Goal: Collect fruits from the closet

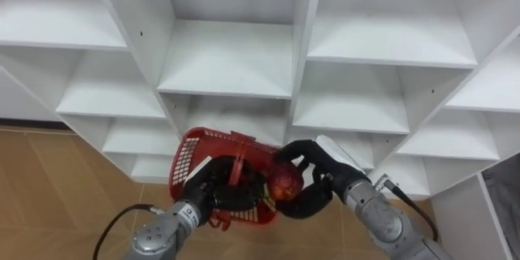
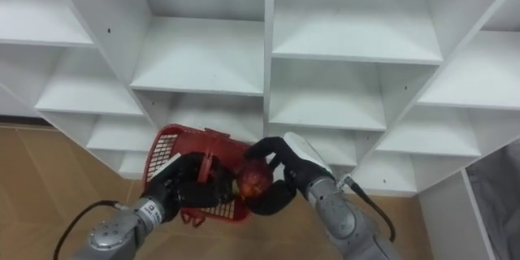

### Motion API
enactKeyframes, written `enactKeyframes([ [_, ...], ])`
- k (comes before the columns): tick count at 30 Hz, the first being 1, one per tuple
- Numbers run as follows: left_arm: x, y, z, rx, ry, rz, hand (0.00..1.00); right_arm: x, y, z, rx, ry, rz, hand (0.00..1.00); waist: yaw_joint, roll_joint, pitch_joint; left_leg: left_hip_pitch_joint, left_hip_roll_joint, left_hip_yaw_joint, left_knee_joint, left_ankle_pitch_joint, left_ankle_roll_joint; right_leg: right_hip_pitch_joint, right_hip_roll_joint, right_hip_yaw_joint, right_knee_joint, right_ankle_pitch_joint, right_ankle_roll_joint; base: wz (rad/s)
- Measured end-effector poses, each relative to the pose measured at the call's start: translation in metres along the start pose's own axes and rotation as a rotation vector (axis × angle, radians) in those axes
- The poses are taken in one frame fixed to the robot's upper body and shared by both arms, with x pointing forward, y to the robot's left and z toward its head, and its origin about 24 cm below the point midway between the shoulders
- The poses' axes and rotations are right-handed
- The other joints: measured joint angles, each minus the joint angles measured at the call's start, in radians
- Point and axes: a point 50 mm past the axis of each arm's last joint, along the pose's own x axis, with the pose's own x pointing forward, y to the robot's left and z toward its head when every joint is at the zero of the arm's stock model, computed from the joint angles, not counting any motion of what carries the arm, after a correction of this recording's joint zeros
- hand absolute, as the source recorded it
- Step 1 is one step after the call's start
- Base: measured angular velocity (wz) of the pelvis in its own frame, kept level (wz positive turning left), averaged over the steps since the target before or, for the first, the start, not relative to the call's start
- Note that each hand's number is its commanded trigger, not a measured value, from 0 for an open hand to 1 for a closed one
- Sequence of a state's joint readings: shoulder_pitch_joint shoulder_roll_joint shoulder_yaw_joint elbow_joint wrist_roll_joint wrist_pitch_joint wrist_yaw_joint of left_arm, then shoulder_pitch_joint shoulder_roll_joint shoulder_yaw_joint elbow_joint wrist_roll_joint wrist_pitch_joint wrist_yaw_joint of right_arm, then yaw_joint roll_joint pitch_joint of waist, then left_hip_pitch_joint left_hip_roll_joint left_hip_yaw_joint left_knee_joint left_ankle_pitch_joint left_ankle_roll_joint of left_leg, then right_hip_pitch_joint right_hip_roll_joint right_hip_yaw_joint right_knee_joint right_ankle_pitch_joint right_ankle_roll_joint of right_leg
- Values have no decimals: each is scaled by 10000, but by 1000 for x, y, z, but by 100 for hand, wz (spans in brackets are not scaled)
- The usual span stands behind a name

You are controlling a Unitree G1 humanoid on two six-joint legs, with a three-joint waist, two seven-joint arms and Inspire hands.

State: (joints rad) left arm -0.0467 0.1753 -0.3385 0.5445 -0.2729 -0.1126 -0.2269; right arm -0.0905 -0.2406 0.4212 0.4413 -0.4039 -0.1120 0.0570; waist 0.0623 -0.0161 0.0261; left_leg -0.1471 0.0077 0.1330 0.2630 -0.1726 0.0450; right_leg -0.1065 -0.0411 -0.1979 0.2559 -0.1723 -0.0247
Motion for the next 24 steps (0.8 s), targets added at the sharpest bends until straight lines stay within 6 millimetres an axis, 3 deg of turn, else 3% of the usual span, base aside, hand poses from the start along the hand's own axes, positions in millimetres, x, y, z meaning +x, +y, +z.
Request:
enactKeyframes([
  [6,4,-11,16,68,-795,-927,100,1,8,3,-802,-54,540,100,23,1,0,13,4,1,60,-1,2,19,-6,1,50,1,-2,0],
  [24,4,-20,14,-40,-737,-1903,100,1,15,1,-1682,34,936,100,233,-55,32,6,6,27,68,-2,1,14,-4,27,21,-35,-27,0],
])
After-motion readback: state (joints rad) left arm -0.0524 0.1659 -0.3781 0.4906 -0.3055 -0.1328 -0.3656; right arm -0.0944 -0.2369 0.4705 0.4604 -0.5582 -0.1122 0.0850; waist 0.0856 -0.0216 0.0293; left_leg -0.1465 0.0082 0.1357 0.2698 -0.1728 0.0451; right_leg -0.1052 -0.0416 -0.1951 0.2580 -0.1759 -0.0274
